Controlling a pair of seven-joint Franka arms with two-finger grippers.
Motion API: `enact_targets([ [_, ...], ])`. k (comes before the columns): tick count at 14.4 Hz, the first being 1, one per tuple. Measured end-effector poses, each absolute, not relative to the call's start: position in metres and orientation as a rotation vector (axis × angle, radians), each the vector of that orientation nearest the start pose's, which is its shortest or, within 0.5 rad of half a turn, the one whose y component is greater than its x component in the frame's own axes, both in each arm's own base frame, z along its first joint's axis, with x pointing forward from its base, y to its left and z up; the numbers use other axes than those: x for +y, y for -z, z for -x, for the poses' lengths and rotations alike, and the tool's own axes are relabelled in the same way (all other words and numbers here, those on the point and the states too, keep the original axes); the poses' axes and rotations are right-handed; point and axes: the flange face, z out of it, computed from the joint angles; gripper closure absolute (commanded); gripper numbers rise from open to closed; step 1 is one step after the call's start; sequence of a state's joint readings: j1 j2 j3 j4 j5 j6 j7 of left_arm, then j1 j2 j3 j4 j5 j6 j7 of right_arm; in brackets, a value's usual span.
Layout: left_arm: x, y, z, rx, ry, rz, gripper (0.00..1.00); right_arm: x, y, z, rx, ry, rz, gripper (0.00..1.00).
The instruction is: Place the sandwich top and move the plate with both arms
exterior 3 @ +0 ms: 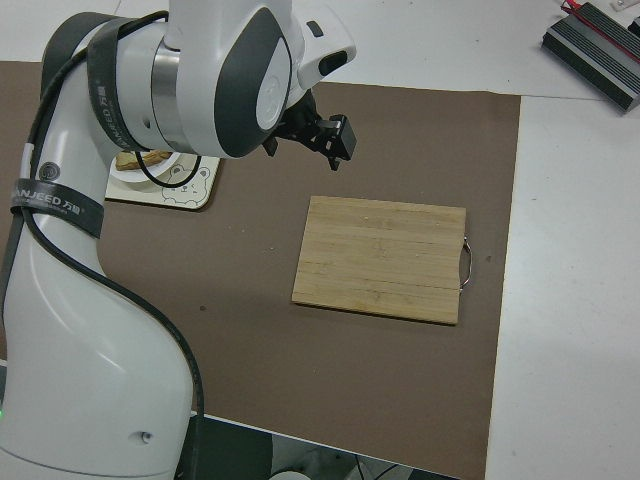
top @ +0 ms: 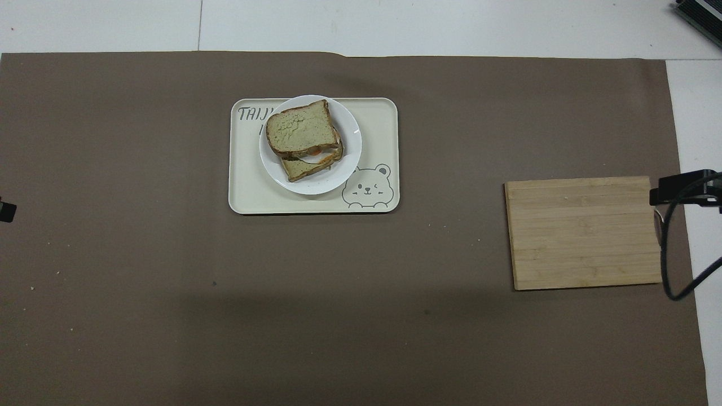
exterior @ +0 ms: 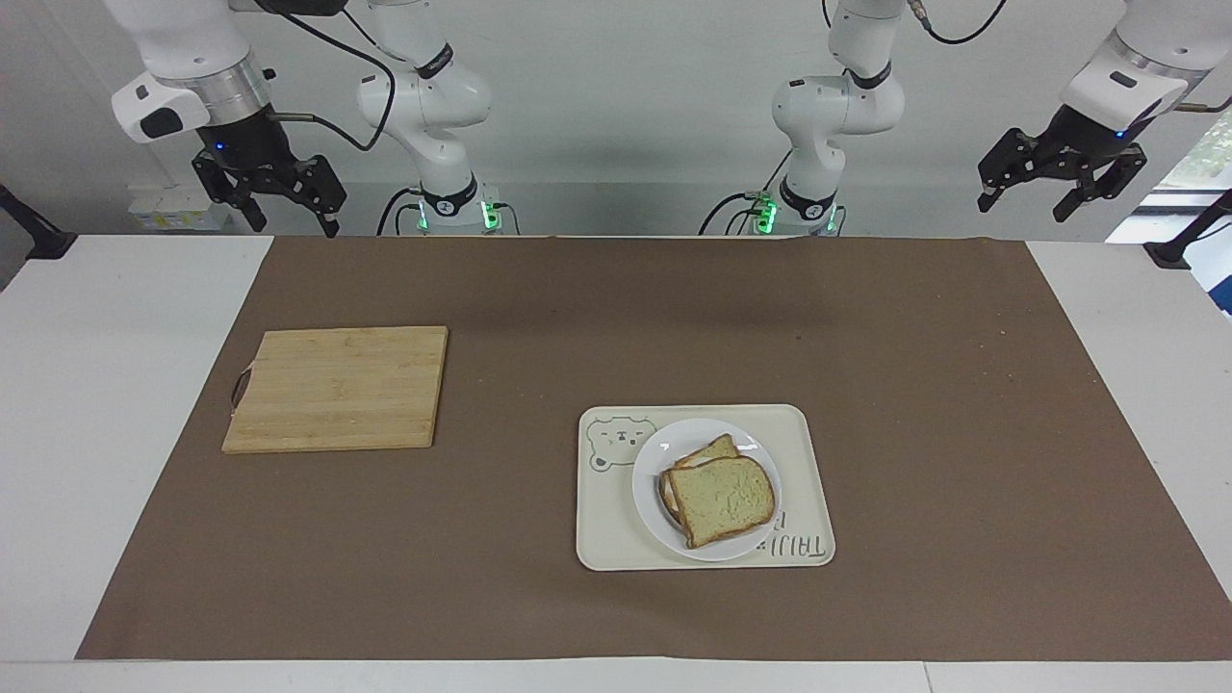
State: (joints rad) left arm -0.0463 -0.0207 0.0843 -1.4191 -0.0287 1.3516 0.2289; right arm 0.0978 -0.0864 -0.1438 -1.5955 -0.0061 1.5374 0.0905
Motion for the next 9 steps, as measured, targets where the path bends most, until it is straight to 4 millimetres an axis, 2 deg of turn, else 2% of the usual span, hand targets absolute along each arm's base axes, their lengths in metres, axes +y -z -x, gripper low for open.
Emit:
enact_targets([
  [4, 0.0178, -0.6893, -0.5228, 0.228, -0.057, 3.159, 0.00, -0.0285, -0.6560, -0.5236, 0.214, 0.043, 3.127, 0.00],
  [9, 0.0185, -0.6896, -0.5227, 0.205, -0.057, 3.154, 0.00, -0.0285, -0.6560, -0.5236, 0.214, 0.043, 3.127, 0.00],
])
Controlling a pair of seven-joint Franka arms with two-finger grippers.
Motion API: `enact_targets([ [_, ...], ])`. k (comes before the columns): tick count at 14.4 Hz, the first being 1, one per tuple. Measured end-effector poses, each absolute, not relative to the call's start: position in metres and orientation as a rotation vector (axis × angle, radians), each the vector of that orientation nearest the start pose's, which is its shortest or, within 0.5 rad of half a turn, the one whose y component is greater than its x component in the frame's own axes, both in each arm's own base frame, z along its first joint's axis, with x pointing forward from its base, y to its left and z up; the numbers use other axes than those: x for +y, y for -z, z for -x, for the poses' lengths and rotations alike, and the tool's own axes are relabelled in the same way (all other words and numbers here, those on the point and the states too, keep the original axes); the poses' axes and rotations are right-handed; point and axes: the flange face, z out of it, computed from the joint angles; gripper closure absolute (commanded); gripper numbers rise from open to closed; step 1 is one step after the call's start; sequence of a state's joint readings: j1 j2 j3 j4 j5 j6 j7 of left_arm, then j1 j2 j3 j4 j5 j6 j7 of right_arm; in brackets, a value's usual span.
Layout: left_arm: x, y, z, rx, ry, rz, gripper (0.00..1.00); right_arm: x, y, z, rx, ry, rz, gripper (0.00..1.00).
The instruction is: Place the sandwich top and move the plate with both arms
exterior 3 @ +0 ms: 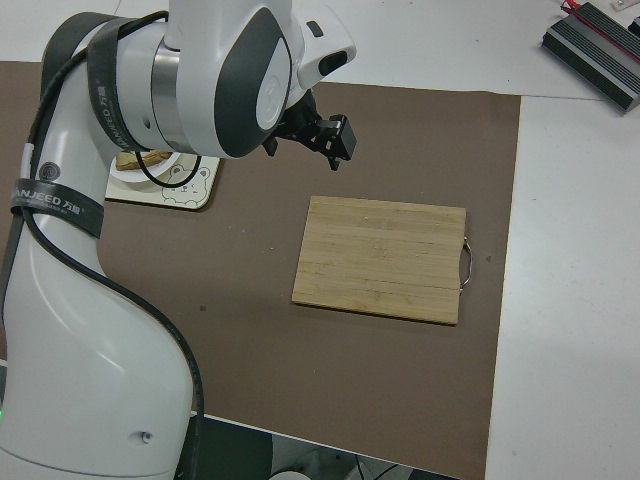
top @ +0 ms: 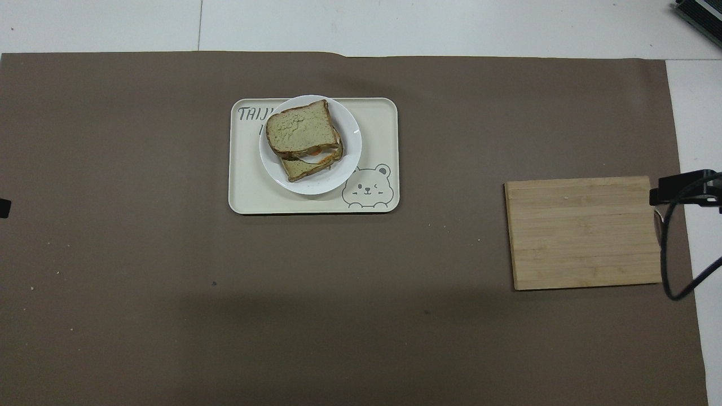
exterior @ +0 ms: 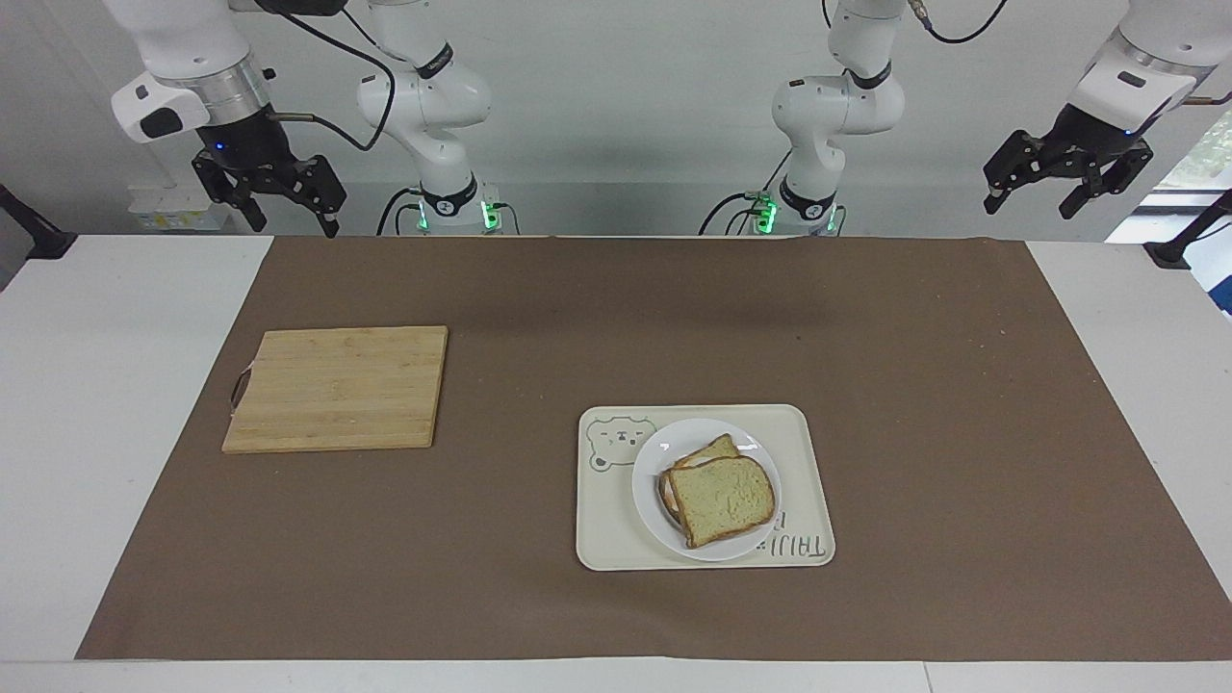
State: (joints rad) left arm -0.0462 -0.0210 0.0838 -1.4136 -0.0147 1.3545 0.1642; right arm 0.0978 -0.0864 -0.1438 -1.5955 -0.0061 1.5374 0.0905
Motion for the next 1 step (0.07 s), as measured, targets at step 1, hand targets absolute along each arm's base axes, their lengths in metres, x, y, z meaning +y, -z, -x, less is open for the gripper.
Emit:
enact_targets([
  [1, 0.0185, -0.6896, -0.5227, 0.204, -0.057, 3.154, 0.00, -0.0285, -0.6560, -0.5236, 0.214, 0.043, 3.127, 0.00],
])
